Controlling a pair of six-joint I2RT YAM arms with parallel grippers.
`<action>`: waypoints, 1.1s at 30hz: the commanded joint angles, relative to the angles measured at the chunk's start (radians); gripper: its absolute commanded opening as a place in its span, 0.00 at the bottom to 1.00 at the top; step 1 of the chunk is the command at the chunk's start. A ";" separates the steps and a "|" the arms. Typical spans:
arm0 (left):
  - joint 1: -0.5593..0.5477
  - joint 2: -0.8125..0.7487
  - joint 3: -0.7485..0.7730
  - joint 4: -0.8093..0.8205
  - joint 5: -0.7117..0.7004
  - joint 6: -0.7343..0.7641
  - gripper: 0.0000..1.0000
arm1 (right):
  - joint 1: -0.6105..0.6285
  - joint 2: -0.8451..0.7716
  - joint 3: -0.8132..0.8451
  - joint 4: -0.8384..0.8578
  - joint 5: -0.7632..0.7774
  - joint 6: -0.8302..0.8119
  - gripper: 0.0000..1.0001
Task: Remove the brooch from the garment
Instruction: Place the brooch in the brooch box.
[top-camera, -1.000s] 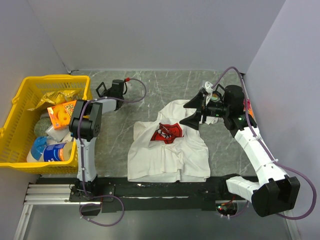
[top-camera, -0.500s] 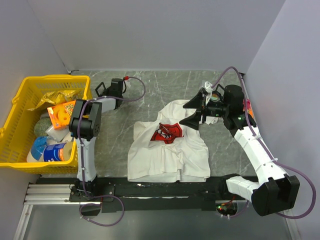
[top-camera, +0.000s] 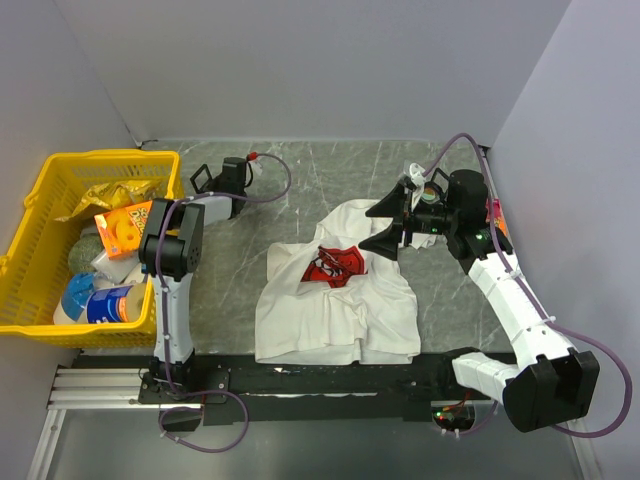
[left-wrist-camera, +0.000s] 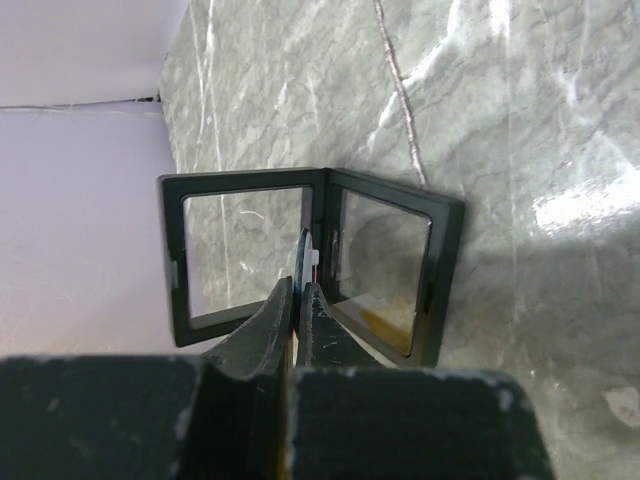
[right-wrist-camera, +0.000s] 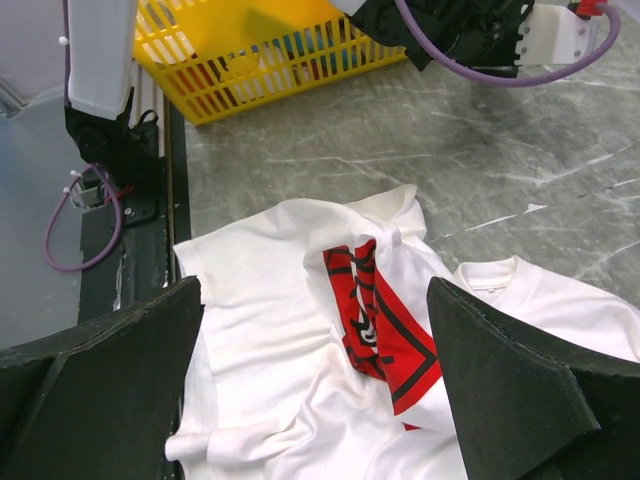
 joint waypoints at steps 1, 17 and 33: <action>-0.001 0.033 0.045 -0.005 0.008 -0.018 0.01 | -0.009 -0.003 -0.014 0.044 -0.009 0.000 1.00; -0.003 0.015 0.031 -0.023 0.036 -0.059 0.40 | -0.009 0.006 -0.013 0.045 -0.012 0.003 1.00; -0.003 -0.082 0.031 -0.094 0.090 -0.145 0.60 | -0.011 0.003 -0.014 0.050 -0.014 0.006 1.00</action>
